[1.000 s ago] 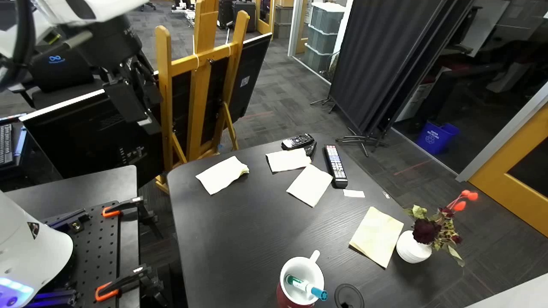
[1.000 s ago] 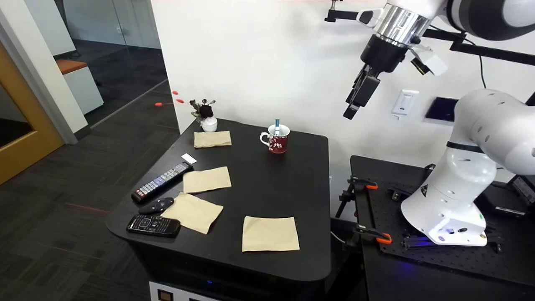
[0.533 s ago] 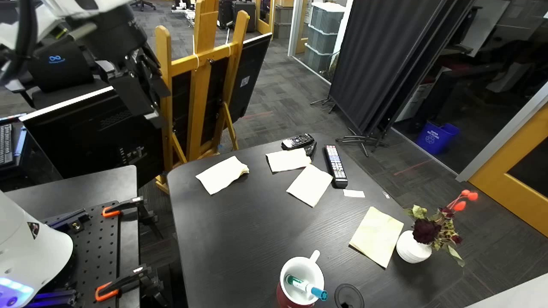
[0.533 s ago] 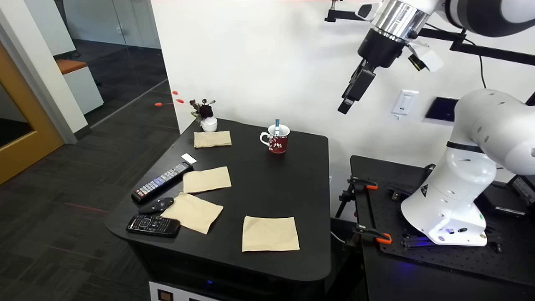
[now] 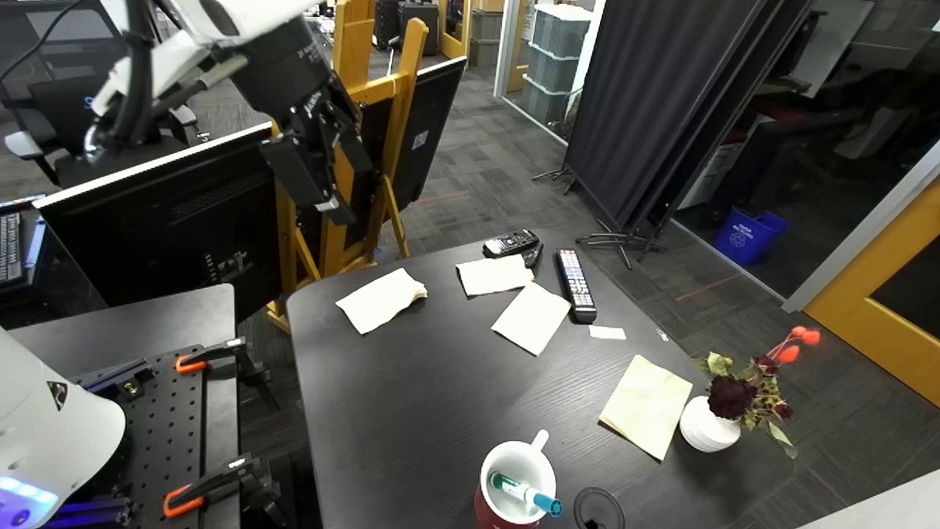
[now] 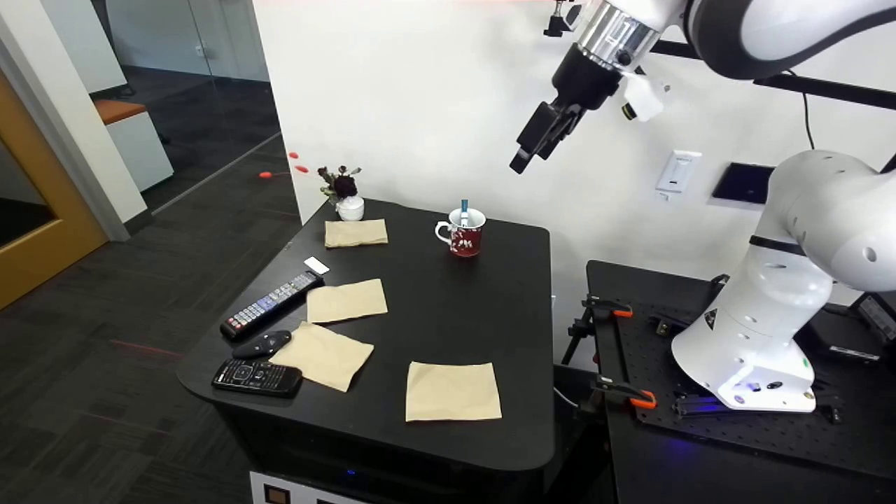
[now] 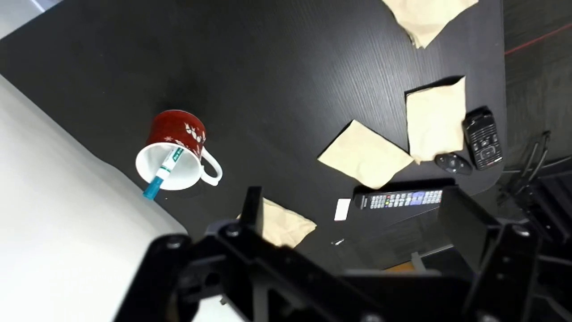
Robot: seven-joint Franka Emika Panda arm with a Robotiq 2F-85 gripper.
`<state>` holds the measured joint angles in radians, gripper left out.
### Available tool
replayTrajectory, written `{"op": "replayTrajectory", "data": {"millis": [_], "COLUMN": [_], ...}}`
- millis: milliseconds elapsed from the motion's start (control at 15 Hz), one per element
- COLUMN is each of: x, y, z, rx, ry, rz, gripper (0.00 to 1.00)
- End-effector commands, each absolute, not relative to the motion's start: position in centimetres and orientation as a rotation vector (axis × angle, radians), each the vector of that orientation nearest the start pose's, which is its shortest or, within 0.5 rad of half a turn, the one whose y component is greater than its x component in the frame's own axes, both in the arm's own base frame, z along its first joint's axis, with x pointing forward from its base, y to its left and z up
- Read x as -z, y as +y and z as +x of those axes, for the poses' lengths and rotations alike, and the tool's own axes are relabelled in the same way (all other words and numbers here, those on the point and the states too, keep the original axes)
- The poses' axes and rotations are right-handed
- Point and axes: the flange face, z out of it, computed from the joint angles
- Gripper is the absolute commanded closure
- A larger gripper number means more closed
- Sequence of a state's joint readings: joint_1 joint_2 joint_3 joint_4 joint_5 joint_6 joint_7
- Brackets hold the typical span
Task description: Take the marker out of the maroon mug
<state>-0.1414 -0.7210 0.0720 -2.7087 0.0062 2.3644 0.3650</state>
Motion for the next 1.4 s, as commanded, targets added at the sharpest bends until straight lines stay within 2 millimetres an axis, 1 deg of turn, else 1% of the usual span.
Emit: {"op": "replayTrajectory", "data": {"millis": [0,400,533,733,1000,1333], "x": [-46.8,-44.6,-43.8,-42.2,-39.5,-36.2], "y": [-5.1,-10.7,-12.1,-13.5,-15.3,-18.8], "z": [39.8,43.6,44.9,46.8,48.6,49.7], "rx": [0.573,0.492,0.494,0.498,0.468,0.457], "ry": [0.937,1.322,1.446,1.576,1.688,1.742], "rz": [-2.968,-2.924,-2.894,-2.866,-2.828,-2.784], "gripper": [0.0,0.0,0.0,0.0,0.0,0.0]}}
